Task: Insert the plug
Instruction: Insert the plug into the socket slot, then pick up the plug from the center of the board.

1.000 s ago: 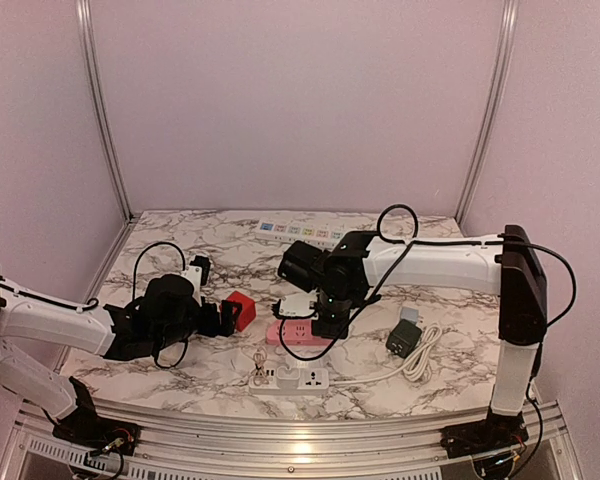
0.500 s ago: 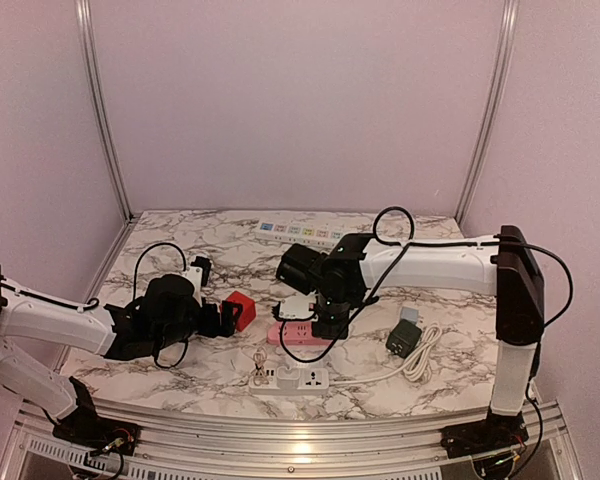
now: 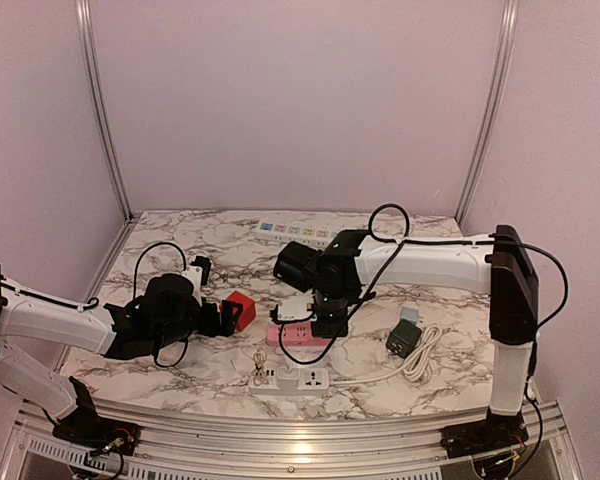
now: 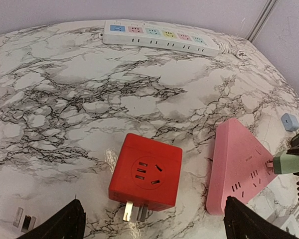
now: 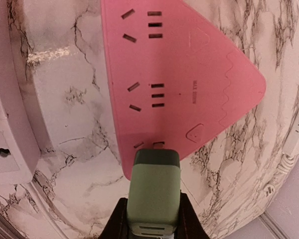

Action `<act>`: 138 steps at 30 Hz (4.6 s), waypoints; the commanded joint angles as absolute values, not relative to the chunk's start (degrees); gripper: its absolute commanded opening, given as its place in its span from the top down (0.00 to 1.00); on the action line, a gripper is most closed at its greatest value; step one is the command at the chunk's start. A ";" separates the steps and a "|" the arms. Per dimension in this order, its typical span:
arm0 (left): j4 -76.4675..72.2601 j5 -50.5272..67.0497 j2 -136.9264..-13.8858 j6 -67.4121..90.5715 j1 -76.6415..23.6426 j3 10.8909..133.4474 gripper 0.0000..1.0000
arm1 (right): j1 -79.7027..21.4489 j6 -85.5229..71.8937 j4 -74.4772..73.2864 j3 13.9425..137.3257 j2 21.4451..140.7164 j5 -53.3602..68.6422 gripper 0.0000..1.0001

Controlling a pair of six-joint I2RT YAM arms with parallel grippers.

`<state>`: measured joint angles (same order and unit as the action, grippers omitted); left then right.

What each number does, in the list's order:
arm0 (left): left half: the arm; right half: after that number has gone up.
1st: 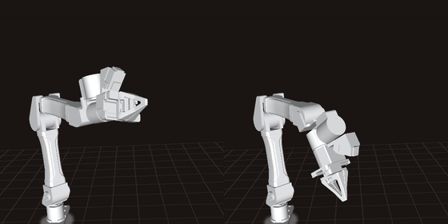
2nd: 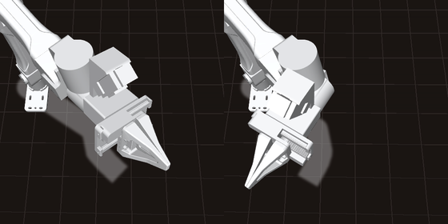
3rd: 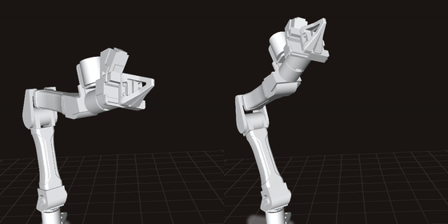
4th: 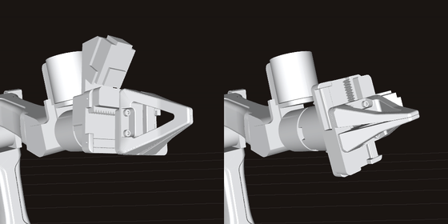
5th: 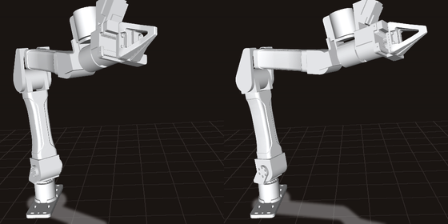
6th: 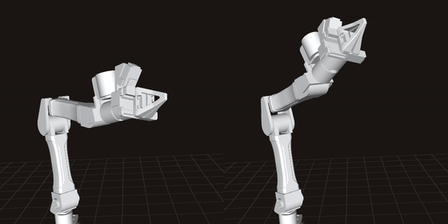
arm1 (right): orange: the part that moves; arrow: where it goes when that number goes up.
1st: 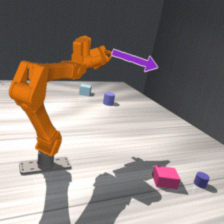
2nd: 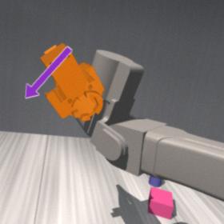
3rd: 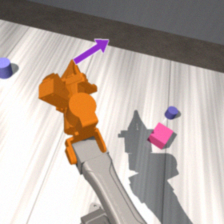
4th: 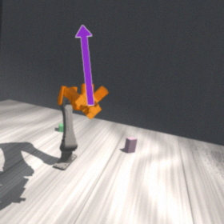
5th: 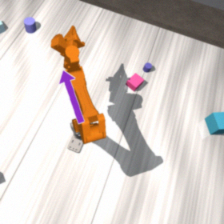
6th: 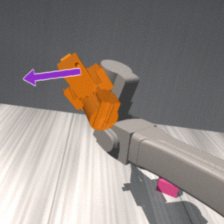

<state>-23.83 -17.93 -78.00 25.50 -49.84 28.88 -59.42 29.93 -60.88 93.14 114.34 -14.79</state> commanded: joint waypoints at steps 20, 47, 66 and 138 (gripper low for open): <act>-25.03 -16.96 -78.40 26.12 -48.94 29.84 0.01 | -65.57 30.06 -68.11 89.74 119.42 1.15 1.00; -23.73 -17.14 -79.68 27.42 -48.22 30.31 0.01 | -66.15 25.75 -67.37 94.35 132.45 -7.40 1.00; -23.73 -14.98 -80.86 28.20 -47.51 30.66 0.01 | -56.34 28.23 -64.14 100.23 133.60 -20.54 1.00; -23.51 -19.22 -75.98 30.27 -45.49 28.00 0.01 | -27.99 -33.36 -29.75 55.40 91.17 -20.60 0.03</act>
<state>-23.73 -15.59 -79.70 29.47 -46.02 29.26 -28.14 -31.59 -32.95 56.99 90.87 -24.34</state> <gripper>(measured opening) 0.989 0.976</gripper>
